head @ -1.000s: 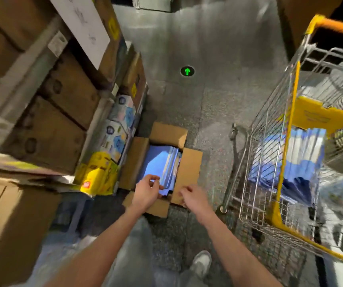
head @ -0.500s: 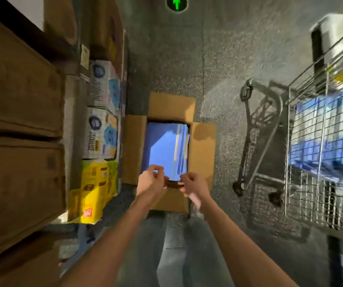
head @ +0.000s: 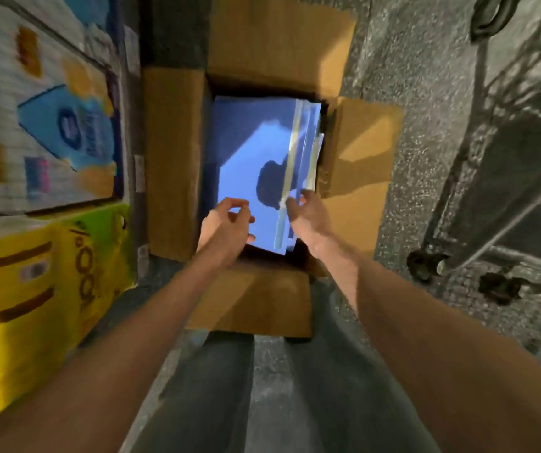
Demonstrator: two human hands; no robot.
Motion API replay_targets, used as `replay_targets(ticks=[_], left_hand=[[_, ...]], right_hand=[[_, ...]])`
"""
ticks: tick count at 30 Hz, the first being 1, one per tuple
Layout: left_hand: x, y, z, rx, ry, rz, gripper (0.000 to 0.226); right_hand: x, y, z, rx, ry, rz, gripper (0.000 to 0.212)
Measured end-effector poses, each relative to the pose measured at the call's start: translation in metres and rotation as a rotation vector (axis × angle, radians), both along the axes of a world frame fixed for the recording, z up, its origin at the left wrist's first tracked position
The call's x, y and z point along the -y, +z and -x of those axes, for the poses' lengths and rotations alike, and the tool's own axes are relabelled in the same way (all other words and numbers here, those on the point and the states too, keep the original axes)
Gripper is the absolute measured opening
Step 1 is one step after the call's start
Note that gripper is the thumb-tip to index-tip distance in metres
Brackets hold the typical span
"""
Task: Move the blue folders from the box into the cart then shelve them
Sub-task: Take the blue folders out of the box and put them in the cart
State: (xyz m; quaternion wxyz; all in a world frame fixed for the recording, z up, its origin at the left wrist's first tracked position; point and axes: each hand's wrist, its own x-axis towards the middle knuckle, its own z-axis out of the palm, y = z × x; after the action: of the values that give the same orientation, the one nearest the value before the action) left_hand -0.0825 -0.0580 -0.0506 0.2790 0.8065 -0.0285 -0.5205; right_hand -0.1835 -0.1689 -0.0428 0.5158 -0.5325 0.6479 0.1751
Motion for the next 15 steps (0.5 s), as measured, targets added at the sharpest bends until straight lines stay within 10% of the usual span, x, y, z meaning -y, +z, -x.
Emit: replay_targets(ticks=[15], left_hand=[[0.016, -0.048, -0.030, 0.029, -0.149, 0.041, 0.043]], right_hand=[[-0.017, -0.045, -0.015, 0.244, -0.587, -0.161, 0.053]])
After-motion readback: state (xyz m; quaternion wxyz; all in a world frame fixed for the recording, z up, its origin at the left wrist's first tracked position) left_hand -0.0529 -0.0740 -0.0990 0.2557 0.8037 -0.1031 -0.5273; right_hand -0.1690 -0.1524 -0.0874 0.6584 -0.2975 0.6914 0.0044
